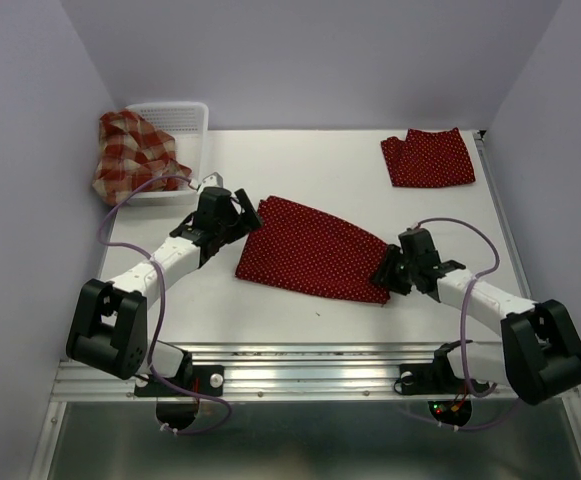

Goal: Fold and stack the skirts
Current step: Fold the skirt

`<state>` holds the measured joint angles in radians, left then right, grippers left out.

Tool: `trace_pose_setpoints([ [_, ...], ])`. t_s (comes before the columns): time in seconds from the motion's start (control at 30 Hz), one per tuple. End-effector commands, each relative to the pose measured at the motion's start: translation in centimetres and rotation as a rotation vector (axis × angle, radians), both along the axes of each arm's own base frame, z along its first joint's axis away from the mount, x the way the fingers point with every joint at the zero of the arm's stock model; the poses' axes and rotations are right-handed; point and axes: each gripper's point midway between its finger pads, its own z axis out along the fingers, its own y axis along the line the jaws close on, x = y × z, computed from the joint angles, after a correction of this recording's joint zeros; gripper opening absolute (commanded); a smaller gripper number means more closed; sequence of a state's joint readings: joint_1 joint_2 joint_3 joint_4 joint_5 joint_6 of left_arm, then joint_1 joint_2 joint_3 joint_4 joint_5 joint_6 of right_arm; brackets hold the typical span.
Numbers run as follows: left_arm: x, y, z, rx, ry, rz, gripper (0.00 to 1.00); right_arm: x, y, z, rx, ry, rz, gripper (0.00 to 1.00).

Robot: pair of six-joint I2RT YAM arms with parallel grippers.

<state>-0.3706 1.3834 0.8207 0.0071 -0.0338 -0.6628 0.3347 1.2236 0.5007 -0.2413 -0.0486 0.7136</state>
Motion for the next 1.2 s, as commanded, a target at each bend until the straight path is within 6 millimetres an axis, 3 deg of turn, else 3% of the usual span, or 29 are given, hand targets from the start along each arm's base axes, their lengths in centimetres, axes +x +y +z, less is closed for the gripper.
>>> trace_pose_setpoints([
  [0.0, 0.7, -0.1, 0.9, -0.001, -0.038, -0.013, 0.99, -0.9, -1.3, -3.0, -0.072, 0.083, -0.023, 0.43],
  [0.03, 0.7, -0.1, 0.8, 0.004, -0.037, -0.018, 0.99, -0.5, -1.7, -3.2, -0.101, 0.081, -0.035, 0.32],
  [0.27, 0.7, -0.3, -0.1, 0.028, -0.003, -0.045, 0.99, 5.2, -2.3, 1.5, -0.203, -0.071, 0.000, 0.05],
  [0.6, 0.2, -1.1, -2.1, 0.034, 0.053, -0.110, 0.99, 9.0, -4.7, 6.8, -0.473, -0.108, 0.143, 0.01],
  [0.8, -0.1, -2.9, -3.4, -0.026, 0.078, -0.186, 0.99, 11.6, -3.9, 11.3, -0.494, -0.193, 0.217, 0.01],
  [0.9, 0.0, -3.5, -4.2, -0.043, 0.094, -0.211, 0.95, 12.0, -3.1, 11.7, -0.475, -0.183, 0.258, 0.01],
  [1.07, 0.5, -4.3, -5.5, -0.058, 0.118, -0.230, 0.72, 12.8, -2.5, 12.6, -0.486, -0.185, 0.294, 0.01],
  [1.17, 0.4, -5.0, -5.7, -0.068, 0.121, -0.251, 0.64, 13.0, -1.3, 13.3, -0.502, -0.194, 0.327, 0.01],
])
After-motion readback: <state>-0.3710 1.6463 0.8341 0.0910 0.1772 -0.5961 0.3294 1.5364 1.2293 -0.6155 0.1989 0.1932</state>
